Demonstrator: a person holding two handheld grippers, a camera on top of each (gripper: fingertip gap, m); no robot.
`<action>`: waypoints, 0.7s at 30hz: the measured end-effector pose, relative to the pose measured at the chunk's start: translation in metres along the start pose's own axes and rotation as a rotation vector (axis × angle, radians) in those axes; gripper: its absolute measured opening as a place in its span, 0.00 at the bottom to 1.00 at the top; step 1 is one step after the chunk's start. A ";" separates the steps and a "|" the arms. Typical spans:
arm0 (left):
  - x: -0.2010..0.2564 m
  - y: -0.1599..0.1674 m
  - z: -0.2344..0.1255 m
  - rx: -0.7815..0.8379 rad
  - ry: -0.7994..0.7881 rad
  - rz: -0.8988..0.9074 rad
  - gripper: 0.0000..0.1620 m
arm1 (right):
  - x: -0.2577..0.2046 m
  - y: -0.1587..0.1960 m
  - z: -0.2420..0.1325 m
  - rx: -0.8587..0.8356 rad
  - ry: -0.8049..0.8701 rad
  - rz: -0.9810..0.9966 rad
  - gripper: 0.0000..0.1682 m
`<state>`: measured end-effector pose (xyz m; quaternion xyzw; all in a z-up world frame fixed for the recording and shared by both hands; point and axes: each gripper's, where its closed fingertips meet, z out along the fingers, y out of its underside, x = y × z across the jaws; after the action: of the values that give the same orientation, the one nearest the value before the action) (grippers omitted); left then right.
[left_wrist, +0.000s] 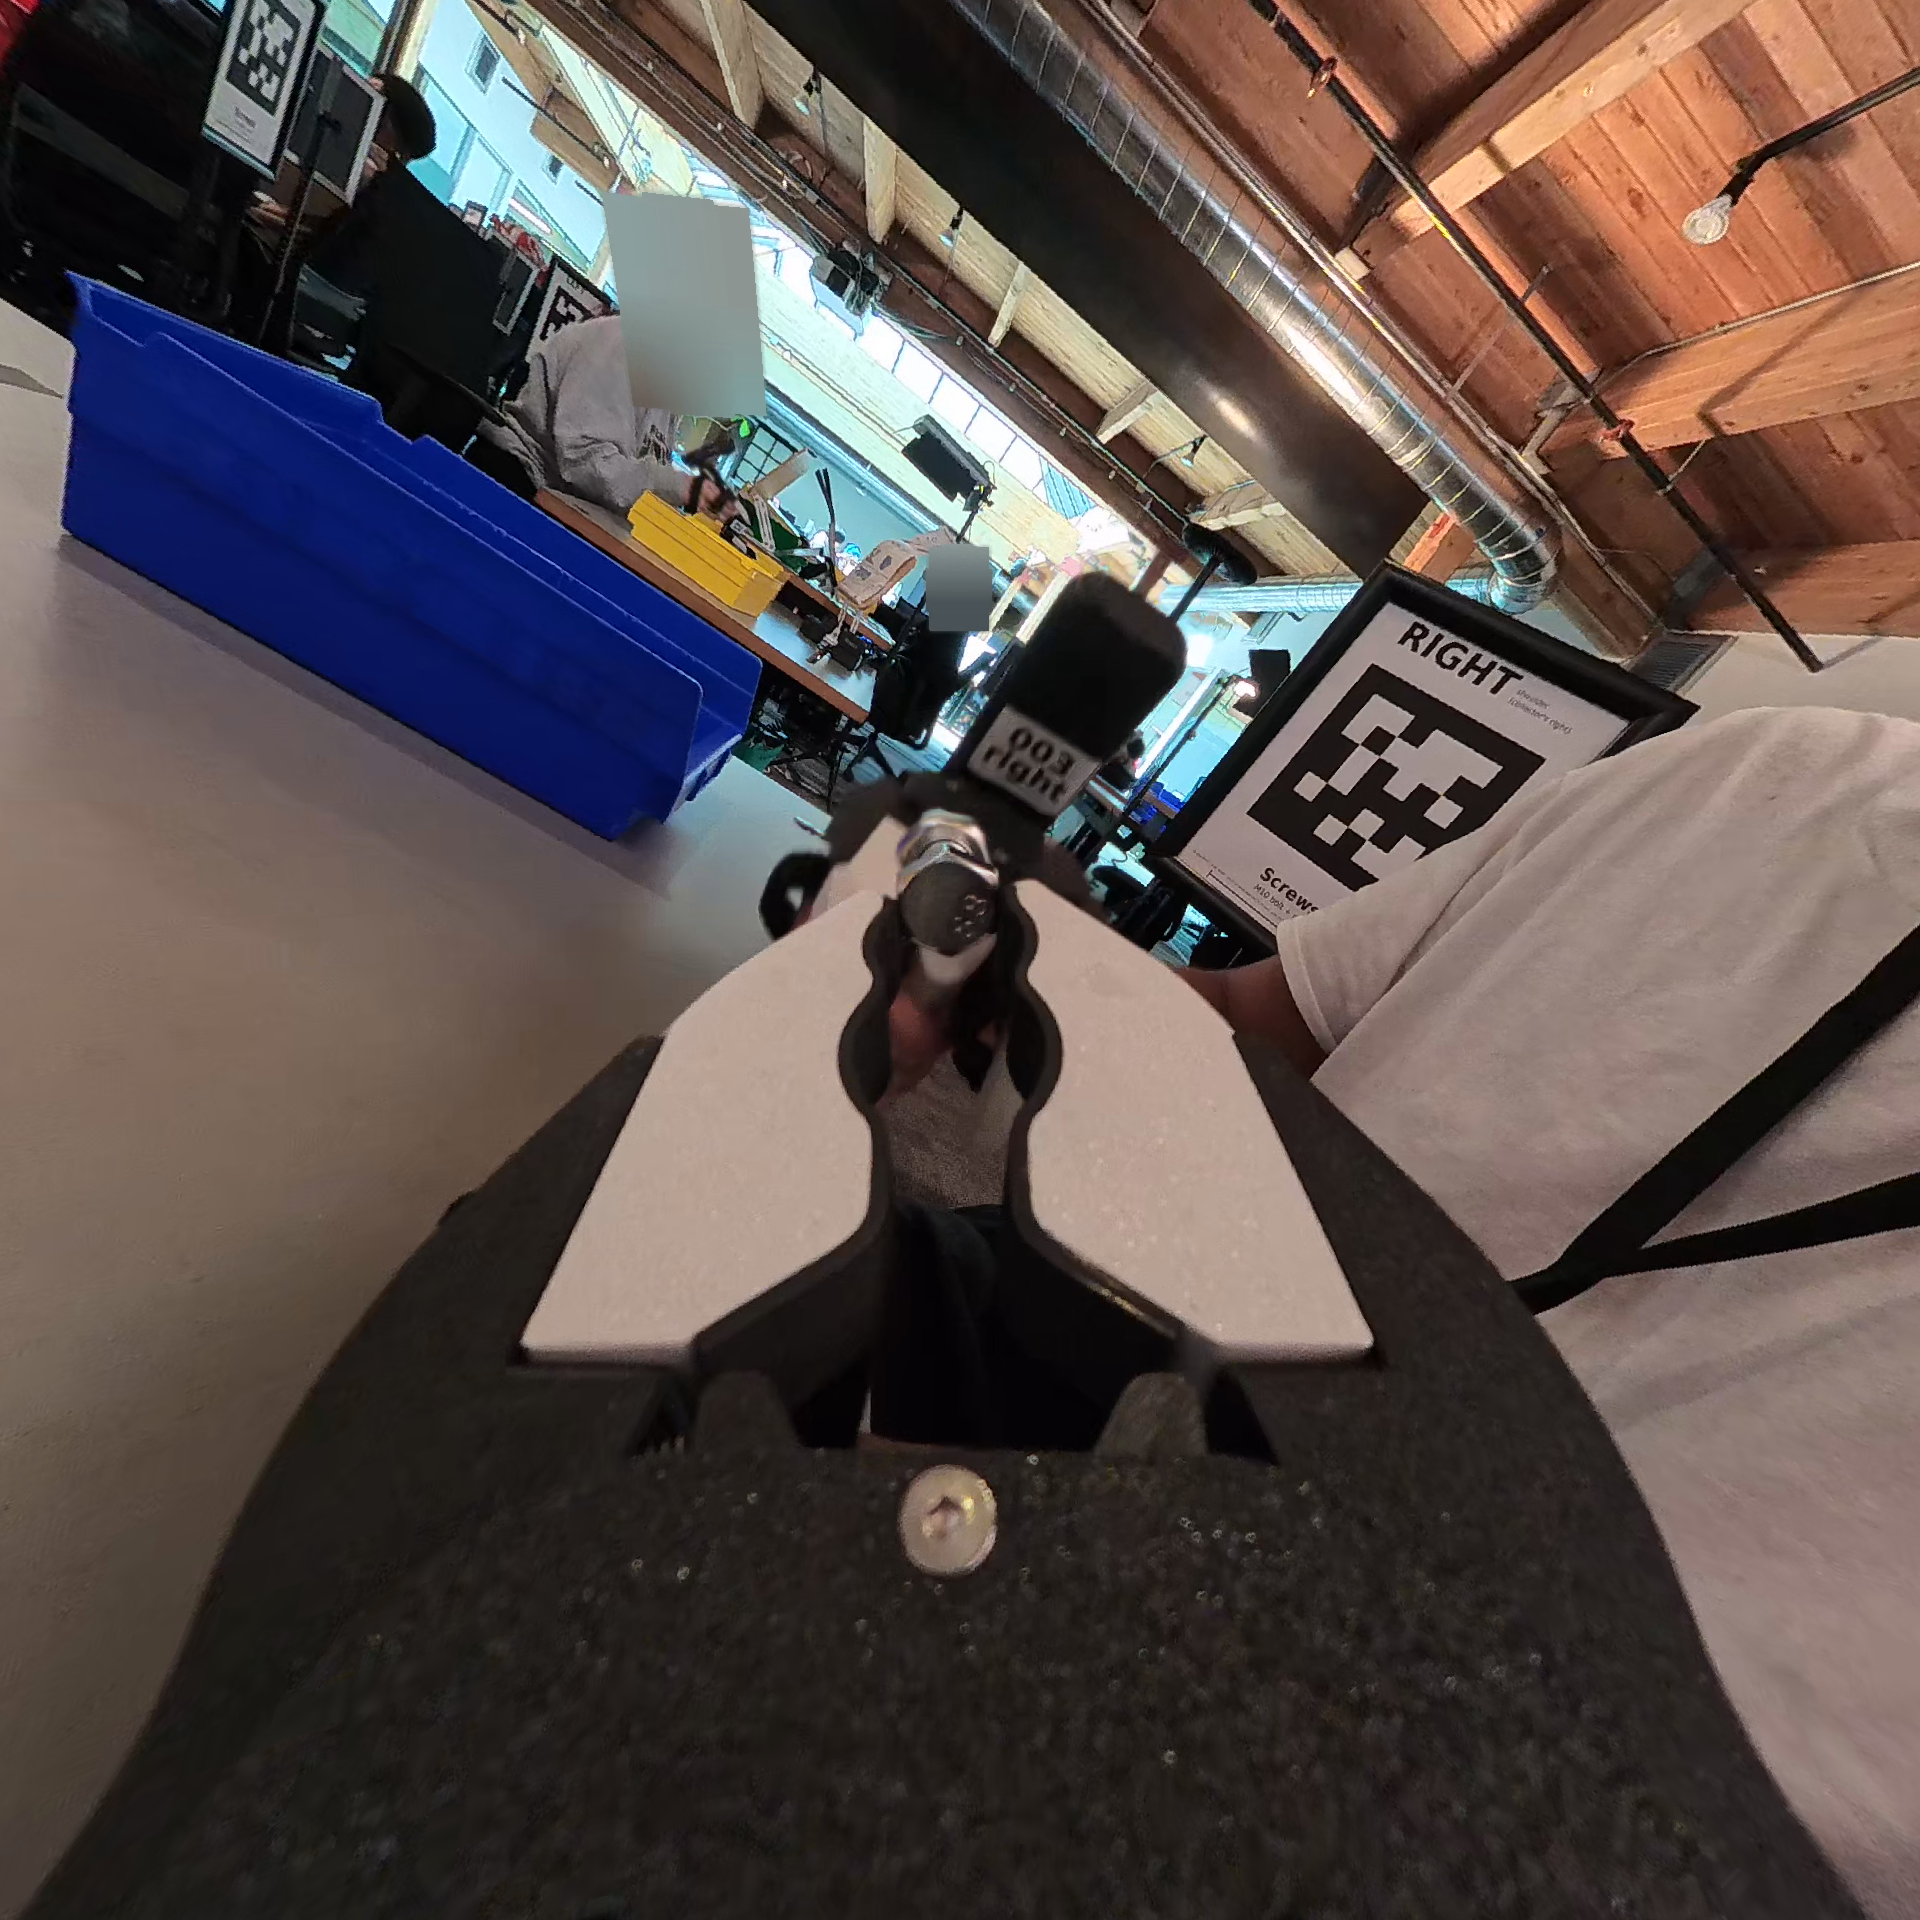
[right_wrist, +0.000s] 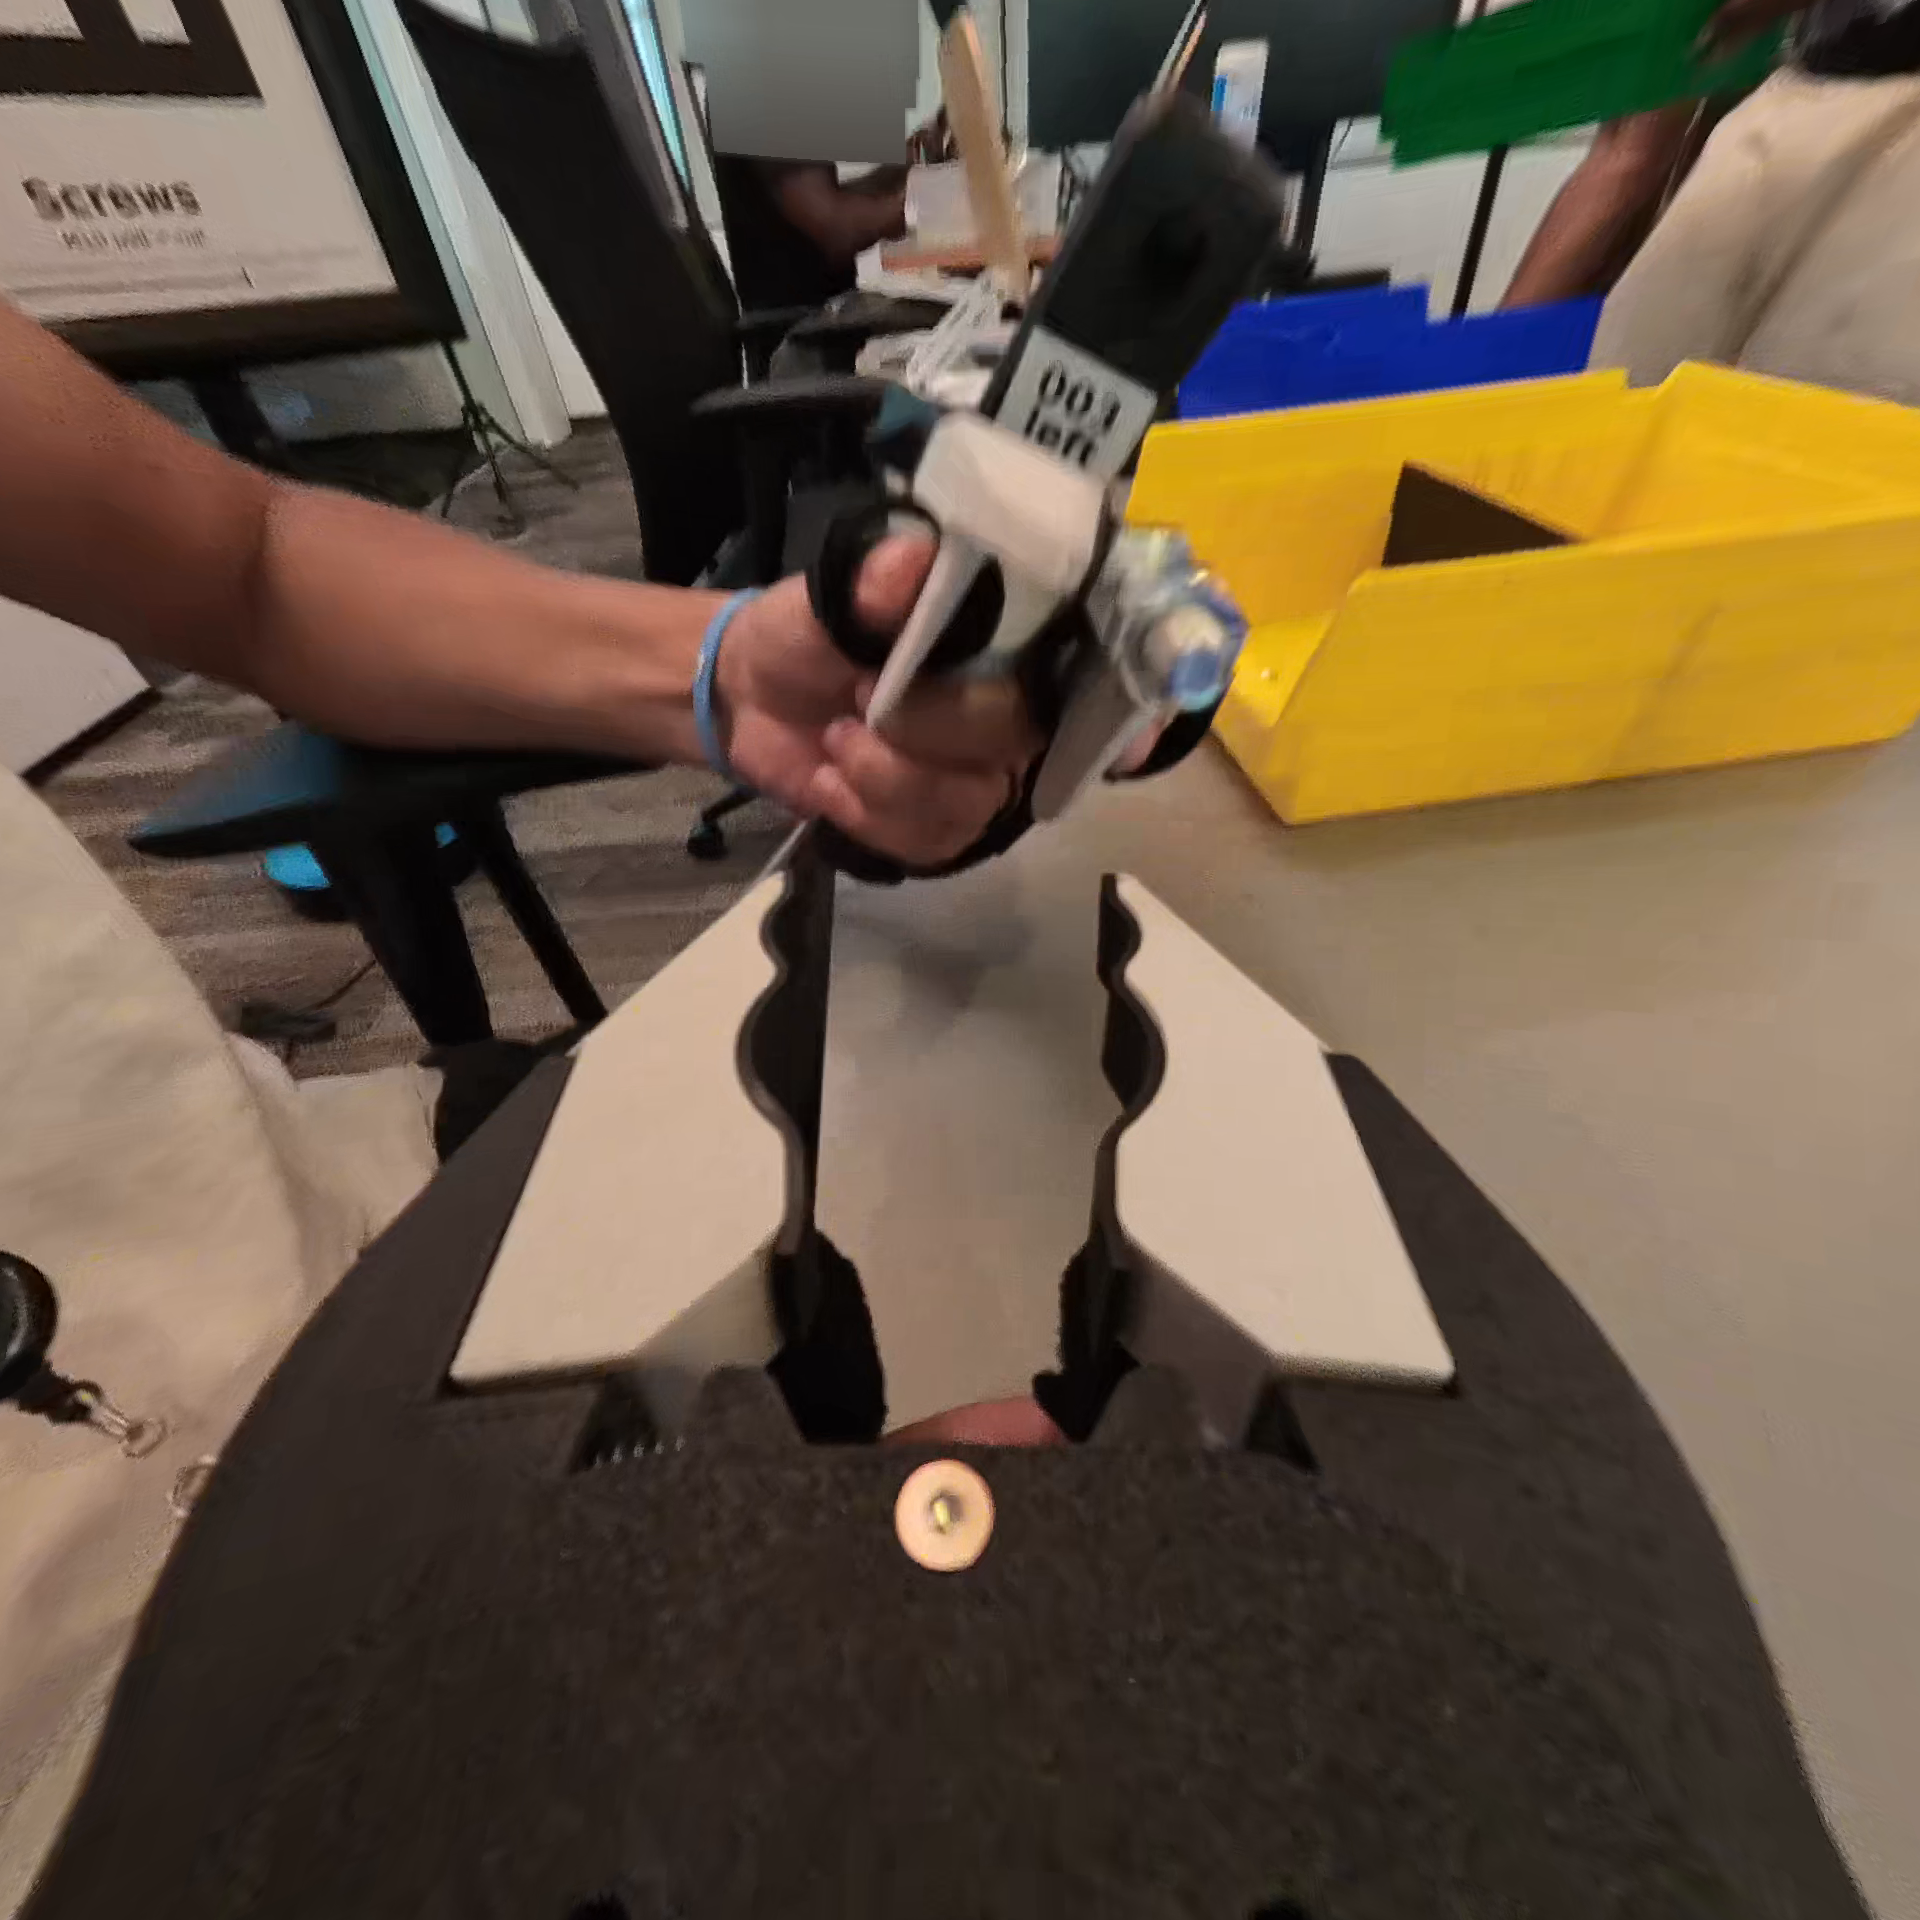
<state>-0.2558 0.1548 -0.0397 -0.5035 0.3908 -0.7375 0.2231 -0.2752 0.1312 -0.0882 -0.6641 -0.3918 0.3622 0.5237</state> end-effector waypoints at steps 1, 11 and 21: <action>0.000 0.000 0.000 -0.001 -0.001 0.002 0.11 | 0.000 0.005 0.000 -0.013 0.011 -0.015 0.33; 0.000 0.002 0.002 -0.009 0.003 0.000 0.11 | 0.009 -0.052 -0.018 0.141 0.091 -0.129 0.34; 0.000 0.001 0.002 -0.001 0.008 -0.008 0.11 | 0.019 -0.055 -0.024 0.165 0.113 -0.088 0.36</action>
<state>-0.2541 0.1533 -0.0402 -0.5024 0.3903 -0.7400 0.2185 -0.2538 0.1460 -0.0316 -0.6203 -0.3591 0.3320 0.6132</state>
